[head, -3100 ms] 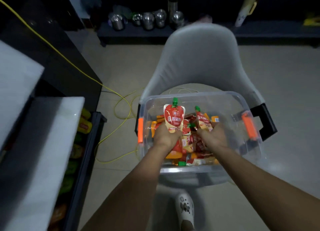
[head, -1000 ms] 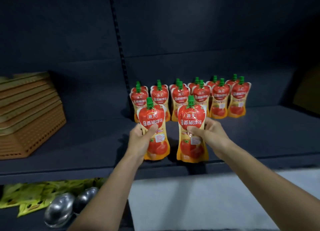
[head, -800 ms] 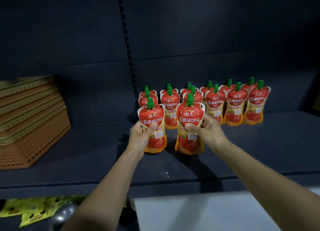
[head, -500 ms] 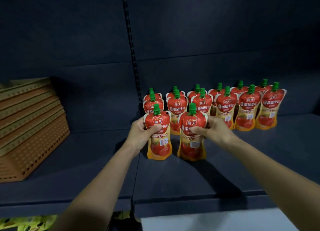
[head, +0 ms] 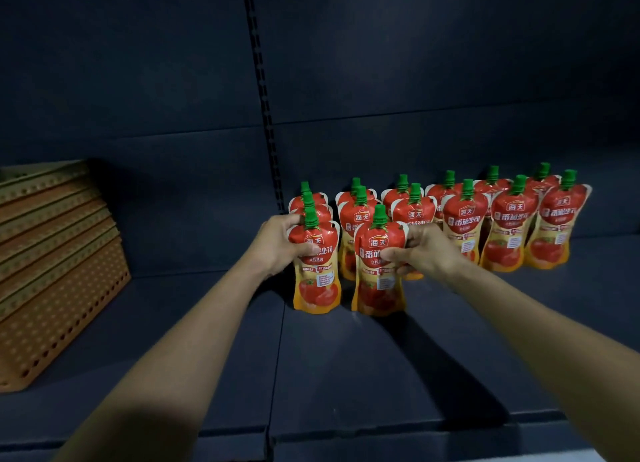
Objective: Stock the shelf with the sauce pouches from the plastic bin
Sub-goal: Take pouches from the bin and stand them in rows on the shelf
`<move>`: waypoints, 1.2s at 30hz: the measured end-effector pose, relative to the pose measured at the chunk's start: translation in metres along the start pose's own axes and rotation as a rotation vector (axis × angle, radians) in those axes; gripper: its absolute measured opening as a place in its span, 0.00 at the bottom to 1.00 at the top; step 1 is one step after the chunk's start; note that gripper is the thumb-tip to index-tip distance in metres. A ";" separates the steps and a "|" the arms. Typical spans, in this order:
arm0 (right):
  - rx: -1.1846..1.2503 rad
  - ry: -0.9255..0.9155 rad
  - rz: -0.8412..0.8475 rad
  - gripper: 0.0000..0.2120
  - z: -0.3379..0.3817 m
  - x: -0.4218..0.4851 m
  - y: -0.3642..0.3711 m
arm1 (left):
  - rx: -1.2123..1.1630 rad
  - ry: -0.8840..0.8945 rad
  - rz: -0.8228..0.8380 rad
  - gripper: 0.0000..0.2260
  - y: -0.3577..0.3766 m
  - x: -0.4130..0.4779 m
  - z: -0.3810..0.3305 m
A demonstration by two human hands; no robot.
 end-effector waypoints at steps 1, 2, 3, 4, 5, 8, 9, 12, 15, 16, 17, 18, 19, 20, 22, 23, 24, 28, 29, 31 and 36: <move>0.001 -0.001 -0.003 0.06 0.000 0.004 0.002 | 0.004 0.001 -0.002 0.19 -0.001 0.001 0.001; 0.003 -0.003 -0.007 0.07 0.001 0.007 0.003 | 0.008 0.001 -0.001 0.18 -0.002 0.003 0.002; 0.005 -0.004 -0.014 0.07 0.001 0.010 0.005 | 0.006 0.002 0.001 0.18 -0.002 0.003 0.002; 0.008 -0.007 -0.021 0.08 0.001 0.013 0.006 | -0.002 0.003 0.001 0.18 -0.003 0.004 0.003; 0.010 -0.011 -0.025 0.08 0.002 0.015 0.008 | -0.010 0.001 -0.003 0.18 -0.003 0.005 0.004; 0.013 -0.018 -0.032 0.09 0.004 0.020 0.013 | -0.016 -0.001 -0.020 0.18 -0.003 0.006 0.005; 0.014 -0.017 -0.036 0.09 0.004 0.022 0.014 | -0.008 0.001 -0.027 0.18 -0.003 0.006 0.006; 0.006 -0.017 -0.036 0.08 0.005 0.023 0.016 | 0.004 0.005 -0.048 0.18 -0.003 0.006 0.007; -0.002 -0.003 -0.030 0.08 0.006 0.024 0.017 | 0.007 0.002 -0.042 0.18 -0.003 0.006 0.005; -0.008 0.005 -0.029 0.08 0.006 0.024 0.017 | 0.011 0.002 -0.036 0.18 -0.002 0.006 0.005; -0.017 0.014 -0.029 0.09 0.006 0.024 0.017 | 0.022 0.004 -0.030 0.18 -0.002 0.006 0.004; -0.028 0.022 -0.031 0.09 0.006 0.025 0.016 | 0.038 0.007 -0.024 0.19 -0.002 0.006 0.003; -0.038 0.030 -0.034 0.10 0.005 0.025 0.016 | 0.058 0.010 -0.021 0.19 -0.002 0.006 0.003; -0.046 0.037 -0.037 0.11 0.005 0.025 0.016 | 0.076 0.009 -0.020 0.19 -0.002 0.007 0.004; -0.059 0.048 -0.047 0.11 0.004 0.025 0.016 | 0.123 0.010 -0.022 0.19 -0.003 0.007 0.005; -0.060 0.052 -0.052 0.11 0.004 0.025 0.016 | 0.152 0.014 -0.025 0.20 -0.004 0.006 0.004; -0.056 0.053 -0.056 0.11 0.004 0.025 0.017 | 0.184 0.018 -0.034 0.21 -0.004 0.006 0.005; -0.054 0.073 -0.072 0.18 0.000 0.024 0.020 | 0.326 0.022 -0.083 0.29 -0.010 -0.001 0.006; -0.054 0.085 -0.083 0.21 -0.002 0.024 0.021 | 0.363 0.028 -0.102 0.30 -0.011 -0.003 0.005; -0.053 0.113 -0.104 0.23 -0.008 0.022 0.022 | 0.422 0.047 -0.150 0.31 -0.013 -0.009 0.003; -0.155 0.119 -0.165 0.31 -0.028 0.003 0.019 | 0.527 0.043 -0.211 0.38 -0.008 -0.040 0.005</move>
Point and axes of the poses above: each hand's wrist, its own x-axis towards the middle knuckle, its own y-axis out of the palm, z = x × y, the point moved 7 cm from there along x, towards the middle knuckle, and after that the axes turned 8 degrees about y, right-handed, at the moved point
